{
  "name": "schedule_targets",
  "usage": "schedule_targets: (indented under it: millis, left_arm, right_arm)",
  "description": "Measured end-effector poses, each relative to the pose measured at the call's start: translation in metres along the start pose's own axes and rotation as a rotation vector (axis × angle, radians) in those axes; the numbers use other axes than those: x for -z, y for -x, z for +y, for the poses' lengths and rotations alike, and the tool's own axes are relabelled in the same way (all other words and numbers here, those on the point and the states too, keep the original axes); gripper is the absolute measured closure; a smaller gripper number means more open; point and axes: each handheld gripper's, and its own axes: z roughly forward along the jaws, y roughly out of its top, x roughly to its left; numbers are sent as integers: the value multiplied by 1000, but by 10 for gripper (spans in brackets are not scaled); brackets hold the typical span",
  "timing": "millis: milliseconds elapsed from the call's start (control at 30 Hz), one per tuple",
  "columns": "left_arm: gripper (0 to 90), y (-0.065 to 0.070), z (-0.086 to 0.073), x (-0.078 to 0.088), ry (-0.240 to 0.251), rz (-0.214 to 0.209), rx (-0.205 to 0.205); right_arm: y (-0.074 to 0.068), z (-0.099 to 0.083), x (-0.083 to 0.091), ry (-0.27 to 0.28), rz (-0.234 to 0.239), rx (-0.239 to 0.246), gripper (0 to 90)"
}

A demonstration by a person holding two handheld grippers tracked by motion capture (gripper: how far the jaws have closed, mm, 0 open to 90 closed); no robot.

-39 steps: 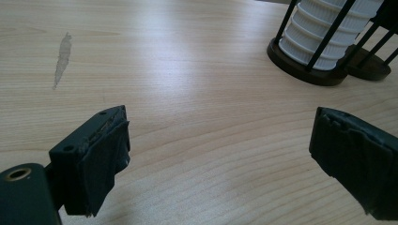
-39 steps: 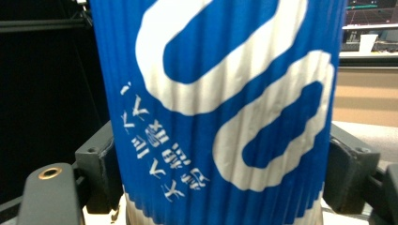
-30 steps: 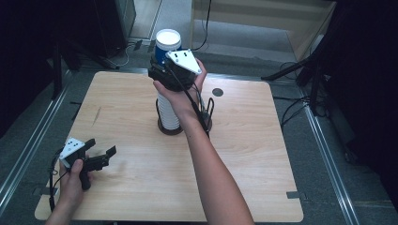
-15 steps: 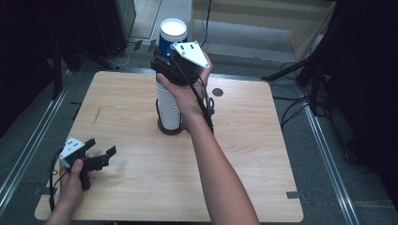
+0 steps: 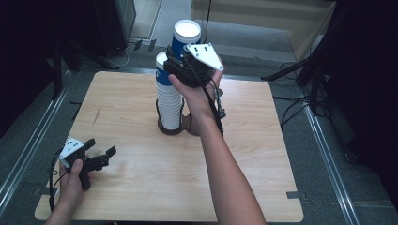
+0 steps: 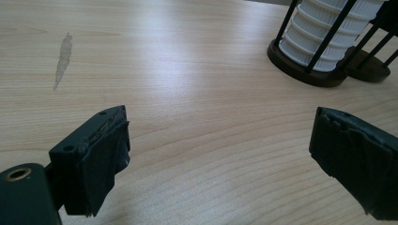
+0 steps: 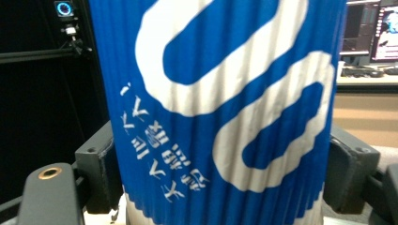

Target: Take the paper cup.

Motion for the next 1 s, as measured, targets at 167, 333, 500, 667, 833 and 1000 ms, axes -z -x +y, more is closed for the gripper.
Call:
schedule_targets:
  millis: [167, 333, 500, 667, 833, 1000]
  left_arm:
    - [62, 0, 0, 0, 3, 2, 2]
    - [62, 0, 0, 0, 5, 1, 5]
    - [62, 0, 0, 0, 6, -1, 3]
    - [62, 0, 0, 1, 8, 3, 5]
    - [62, 0, 0, 1, 6, 5, -1]
    - [62, 1, -1, 1, 6, 4, -2]
  right_arm:
    - [14, -5, 7, -5, -23, -7, 174]
    - [28, -11, 17, -12, -43, -6, 174]
    - [42, -19, 26, -19, -58, -8, 174]
    - [56, -27, 39, -24, -102, 20, 174]
    - [65, -31, 48, -32, -114, 16, 174]
    - [73, -37, 63, -39, -115, 40, 174]
